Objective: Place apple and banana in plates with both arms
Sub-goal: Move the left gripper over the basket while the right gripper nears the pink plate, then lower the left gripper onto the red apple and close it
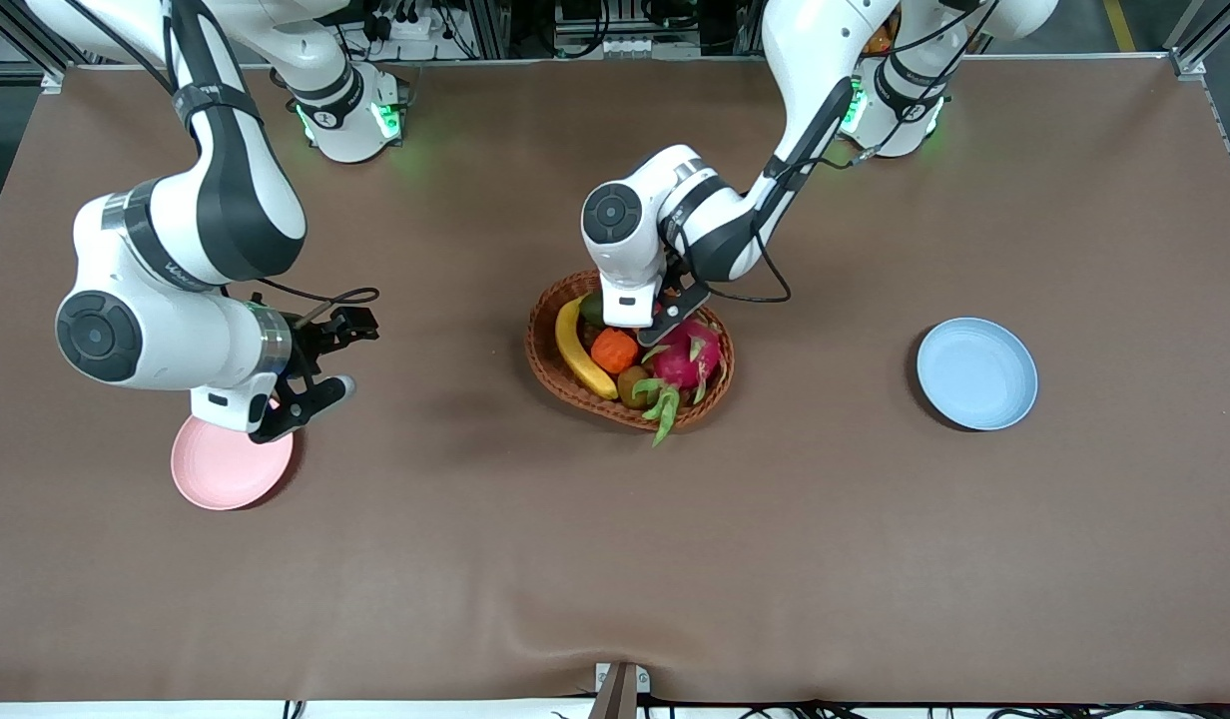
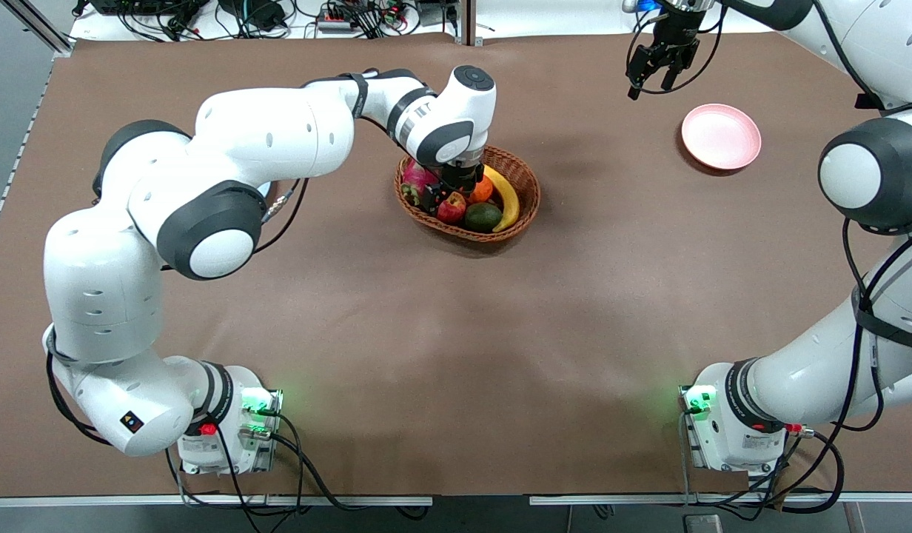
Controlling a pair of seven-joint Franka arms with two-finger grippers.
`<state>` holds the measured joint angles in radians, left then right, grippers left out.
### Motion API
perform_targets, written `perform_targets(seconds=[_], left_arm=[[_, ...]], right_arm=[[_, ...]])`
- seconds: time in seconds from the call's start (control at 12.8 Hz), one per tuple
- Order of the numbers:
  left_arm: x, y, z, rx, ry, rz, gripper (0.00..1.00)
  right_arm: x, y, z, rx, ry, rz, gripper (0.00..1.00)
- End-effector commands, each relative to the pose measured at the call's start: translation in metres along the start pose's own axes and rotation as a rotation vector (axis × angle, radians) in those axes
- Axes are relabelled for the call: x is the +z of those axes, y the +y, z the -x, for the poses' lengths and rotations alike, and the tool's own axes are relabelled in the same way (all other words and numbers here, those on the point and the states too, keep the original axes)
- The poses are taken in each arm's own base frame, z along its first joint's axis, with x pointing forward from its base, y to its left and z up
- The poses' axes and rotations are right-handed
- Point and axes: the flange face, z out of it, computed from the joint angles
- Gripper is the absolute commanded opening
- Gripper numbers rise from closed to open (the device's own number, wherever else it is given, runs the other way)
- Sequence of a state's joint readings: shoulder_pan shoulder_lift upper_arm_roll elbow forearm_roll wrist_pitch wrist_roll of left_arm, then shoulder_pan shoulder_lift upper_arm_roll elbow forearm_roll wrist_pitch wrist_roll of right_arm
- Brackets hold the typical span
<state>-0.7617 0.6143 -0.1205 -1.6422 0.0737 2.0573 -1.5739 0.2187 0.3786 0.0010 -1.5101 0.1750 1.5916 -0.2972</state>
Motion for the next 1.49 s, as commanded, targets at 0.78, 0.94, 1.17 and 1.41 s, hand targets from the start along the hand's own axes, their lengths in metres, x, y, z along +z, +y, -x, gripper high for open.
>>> perform_targets(seconds=[0.78, 0.94, 1.17, 1.41], left_arm=[[0.015, 0.006, -0.001, 0.007, 0.046, 0.034, 1.0], [0.022, 0.009, -0.001, 0.008, 0.043, 0.042, 1.0], [0.03, 0.009, 0.0, 0.009, 0.041, 0.038, 1.0], [0.032, 0.009, 0.0, 0.009, 0.04, 0.035, 0.3]], right_arm=[[-0.003, -0.002, -0.001, 0.002, 0.019, -0.032, 1.0], [-0.004, -0.006, -0.003, -0.004, 0.026, -0.023, 1.0], [-0.003, 0.006, -0.009, 0.009, 0.069, -0.007, 1.0], [-0.004, 0.008, -0.007, 0.016, 0.063, -0.008, 1.0]])
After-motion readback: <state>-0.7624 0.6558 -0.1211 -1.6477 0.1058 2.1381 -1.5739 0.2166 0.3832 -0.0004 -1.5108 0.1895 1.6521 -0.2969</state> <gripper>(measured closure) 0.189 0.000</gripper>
